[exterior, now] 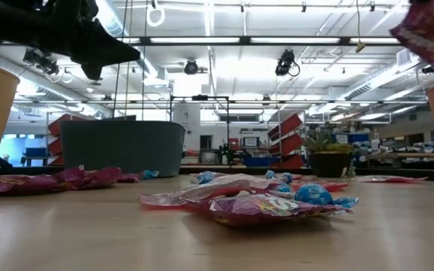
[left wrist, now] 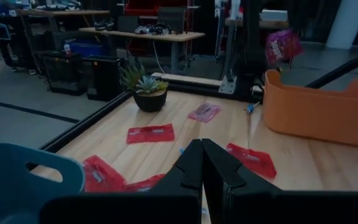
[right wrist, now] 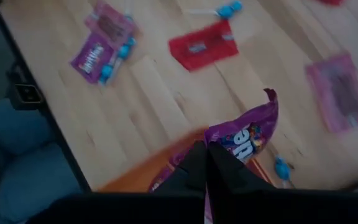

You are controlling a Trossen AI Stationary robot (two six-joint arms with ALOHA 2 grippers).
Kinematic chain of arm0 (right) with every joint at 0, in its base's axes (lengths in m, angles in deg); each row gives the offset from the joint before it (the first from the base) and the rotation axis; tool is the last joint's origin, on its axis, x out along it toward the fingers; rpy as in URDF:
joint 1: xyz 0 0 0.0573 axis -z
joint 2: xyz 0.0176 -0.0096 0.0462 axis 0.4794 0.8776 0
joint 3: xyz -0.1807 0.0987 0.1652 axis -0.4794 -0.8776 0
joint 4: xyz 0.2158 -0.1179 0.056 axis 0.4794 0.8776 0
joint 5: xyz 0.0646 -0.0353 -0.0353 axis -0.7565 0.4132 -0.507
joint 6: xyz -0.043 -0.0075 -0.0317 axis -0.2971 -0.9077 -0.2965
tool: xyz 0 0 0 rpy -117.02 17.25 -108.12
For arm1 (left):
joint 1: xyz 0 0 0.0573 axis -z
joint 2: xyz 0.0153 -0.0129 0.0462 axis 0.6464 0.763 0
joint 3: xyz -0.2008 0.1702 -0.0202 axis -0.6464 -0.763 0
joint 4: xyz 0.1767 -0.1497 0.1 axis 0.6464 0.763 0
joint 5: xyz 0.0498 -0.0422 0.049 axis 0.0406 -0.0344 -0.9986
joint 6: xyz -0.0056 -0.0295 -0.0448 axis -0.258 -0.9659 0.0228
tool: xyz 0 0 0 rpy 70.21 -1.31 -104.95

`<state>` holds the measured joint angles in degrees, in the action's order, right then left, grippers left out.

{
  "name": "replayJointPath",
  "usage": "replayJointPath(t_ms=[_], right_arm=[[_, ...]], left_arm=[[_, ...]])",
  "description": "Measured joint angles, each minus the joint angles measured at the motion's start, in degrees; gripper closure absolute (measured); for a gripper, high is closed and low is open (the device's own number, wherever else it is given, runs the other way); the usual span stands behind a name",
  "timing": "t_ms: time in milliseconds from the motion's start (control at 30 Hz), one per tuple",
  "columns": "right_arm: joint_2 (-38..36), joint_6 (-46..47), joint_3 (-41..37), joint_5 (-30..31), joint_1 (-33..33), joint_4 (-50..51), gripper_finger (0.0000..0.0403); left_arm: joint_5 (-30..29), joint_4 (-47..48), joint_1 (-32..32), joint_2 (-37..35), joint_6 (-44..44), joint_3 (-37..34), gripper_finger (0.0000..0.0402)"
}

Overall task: Sort candy
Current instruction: Put the purple candy into the orange bin

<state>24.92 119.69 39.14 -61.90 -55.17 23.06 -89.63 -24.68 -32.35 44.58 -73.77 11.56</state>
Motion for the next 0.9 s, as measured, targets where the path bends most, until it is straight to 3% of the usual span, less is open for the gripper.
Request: replayJointPath(t_ms=[233,467,900], right_arm=[[-2.55,8.57,-3.44,1.25,-7.47,1.93,0.0403],[-4.11,15.57,-10.44,-4.59,-13.58,0.8,0.0403],[-3.82,21.94,-18.67,-14.7,-19.43,-12.81,0.0403]], left_arm=[[-0.01,-3.69,0.0,0.0,-0.73,0.0,0.0396],[0.0,-6.96,0.0,0.0,-0.72,0.0,0.0396],[-0.01,-8.28,0.0,0.0,-2.74,0.0,0.0396]])
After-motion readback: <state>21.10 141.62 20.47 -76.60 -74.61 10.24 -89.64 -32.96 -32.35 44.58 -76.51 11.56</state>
